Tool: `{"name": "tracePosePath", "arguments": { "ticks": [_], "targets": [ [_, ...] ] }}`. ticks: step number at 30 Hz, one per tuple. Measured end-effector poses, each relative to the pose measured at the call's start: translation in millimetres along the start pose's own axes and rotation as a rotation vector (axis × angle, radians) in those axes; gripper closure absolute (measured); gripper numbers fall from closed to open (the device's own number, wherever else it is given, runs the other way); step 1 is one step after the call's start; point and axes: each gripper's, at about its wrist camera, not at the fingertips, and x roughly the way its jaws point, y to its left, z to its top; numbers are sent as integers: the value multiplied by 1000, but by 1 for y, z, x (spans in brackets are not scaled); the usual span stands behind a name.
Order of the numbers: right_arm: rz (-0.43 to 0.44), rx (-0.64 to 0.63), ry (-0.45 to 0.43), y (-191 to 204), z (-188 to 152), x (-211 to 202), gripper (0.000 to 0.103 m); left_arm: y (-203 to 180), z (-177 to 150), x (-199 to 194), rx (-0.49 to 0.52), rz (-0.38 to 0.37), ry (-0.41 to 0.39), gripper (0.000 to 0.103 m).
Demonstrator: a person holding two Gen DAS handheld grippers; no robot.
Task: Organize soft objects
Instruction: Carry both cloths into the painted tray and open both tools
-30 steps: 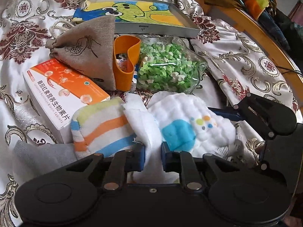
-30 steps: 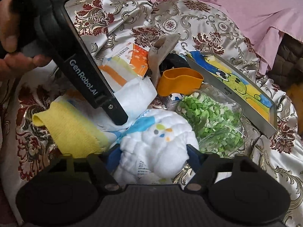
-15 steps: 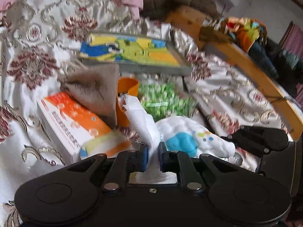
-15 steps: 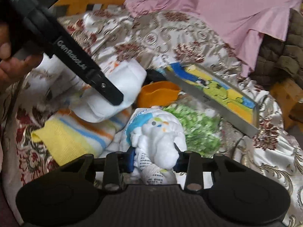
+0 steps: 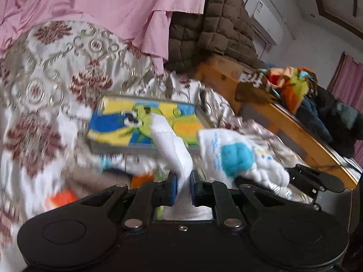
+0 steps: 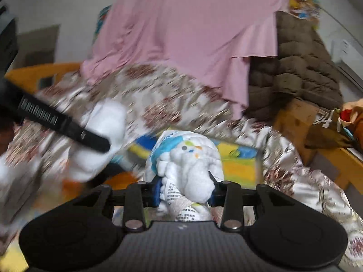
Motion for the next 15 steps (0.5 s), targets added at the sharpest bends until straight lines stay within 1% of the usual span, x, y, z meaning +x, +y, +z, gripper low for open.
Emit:
{"name": "tracePosePath", "arguments": {
  "ticks": [2, 6, 9, 12, 15],
  "targets": [
    [-23, 53, -8, -16, 6, 32, 62, 4, 17, 26, -4, 18, -12, 90],
    [-50, 189, 37, -52, 11, 94, 62, 16, 50, 86, -33, 49, -16, 89],
    [-74, 238, 64, -77, 7, 131, 62, 23, 71, 133, -36, 83, -15, 89],
    [-96, 286, 77, -93, 0, 159, 61, 30, 82, 172, -46, 106, -9, 89],
    [-96, 353, 92, -109, -3, 184, 61, 33, 87, 208, -56, 124, 21, 89]
  ]
}}
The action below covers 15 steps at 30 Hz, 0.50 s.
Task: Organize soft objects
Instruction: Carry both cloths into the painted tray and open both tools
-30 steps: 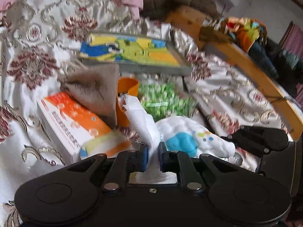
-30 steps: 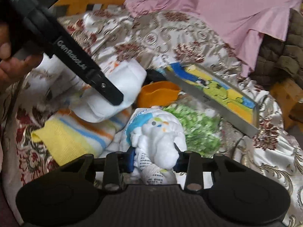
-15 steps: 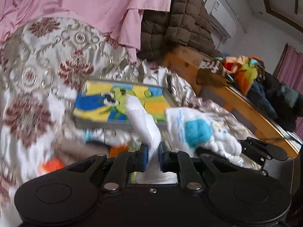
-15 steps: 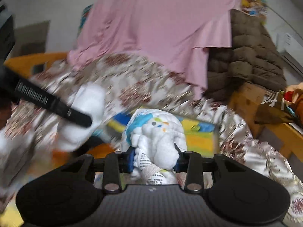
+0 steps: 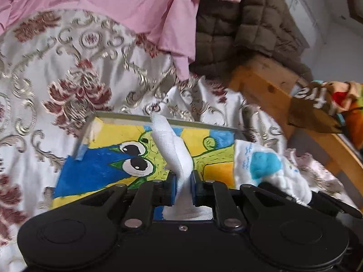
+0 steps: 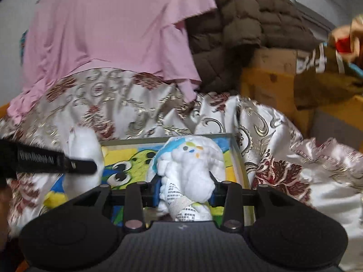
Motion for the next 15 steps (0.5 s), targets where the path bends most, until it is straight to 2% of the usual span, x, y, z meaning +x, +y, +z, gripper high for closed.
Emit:
{"name": "tracePosePath", "arguments": {
  "ticks": [3, 9, 12, 15],
  "targets": [
    [3, 49, 18, -10, -4, 17, 61, -1, -1, 29, -13, 14, 51, 89],
    [-9, 55, 88, -17, -13, 40, 61, 3, -10, 61, -26, 31, 121, 88],
    [-8, 58, 105, -17, -15, 41, 53, 0, -14, 69, -22, 40, 152, 87],
    [-9, 48, 110, -17, -16, 37, 46, -2, -17, 72, -26, 58, 177, 81]
  ]
}}
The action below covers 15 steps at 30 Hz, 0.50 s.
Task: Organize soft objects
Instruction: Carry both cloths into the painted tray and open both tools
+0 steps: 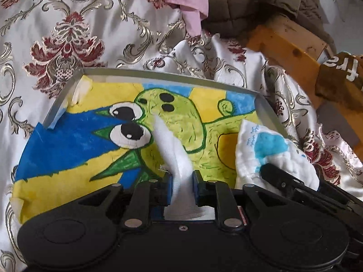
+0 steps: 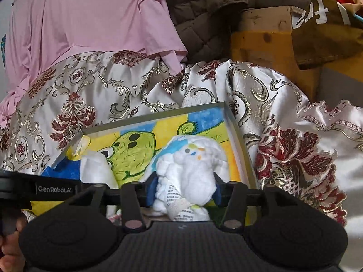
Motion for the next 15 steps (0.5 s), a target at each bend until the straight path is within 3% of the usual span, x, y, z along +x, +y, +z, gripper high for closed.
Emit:
{"name": "tracePosePath", "arguments": {
  "ticks": [5, 15],
  "targets": [
    [0, -14, -12, -2, 2, -11, 31, -1, 3, -10, -13, 29, -4, 59],
    [1, 12, -73, -2, 18, -44, 19, -8, 1, -42, -20, 61, -34, 41]
  ]
}}
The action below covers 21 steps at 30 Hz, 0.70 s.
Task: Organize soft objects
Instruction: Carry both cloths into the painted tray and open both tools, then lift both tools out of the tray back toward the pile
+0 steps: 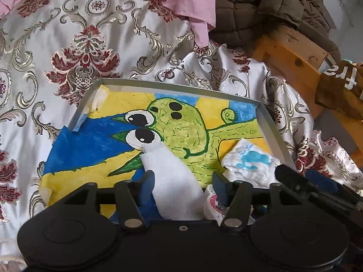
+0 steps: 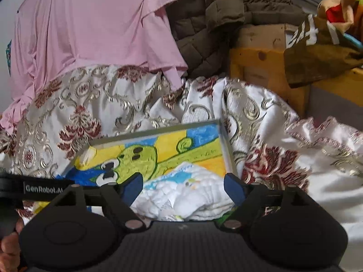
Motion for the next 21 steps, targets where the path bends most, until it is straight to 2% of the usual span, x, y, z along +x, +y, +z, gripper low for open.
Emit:
{"name": "tracePosePath", "arguments": {
  "ticks": [3, 10, 15, 17, 21],
  "targets": [
    [-4, 16, -38, -2, 8, -14, 15, -2, 0, -10, -12, 3, -14, 38],
    [7, 49, -113, -7, 22, -47, 7, -5, 2, -48, -48, 1, -103, 28],
    [33, 82, -160, -6, 24, -85, 2, -5, -2, -90, -63, 5, -175, 21],
    [40, 65, -171, -1, 23, -103, 1, -5, -7, -110, -59, -1, -202, 17],
    [39, 29, -196, 11, 14, -138, 0, -7, -23, -154, -36, -12, -248, 15]
  ]
}}
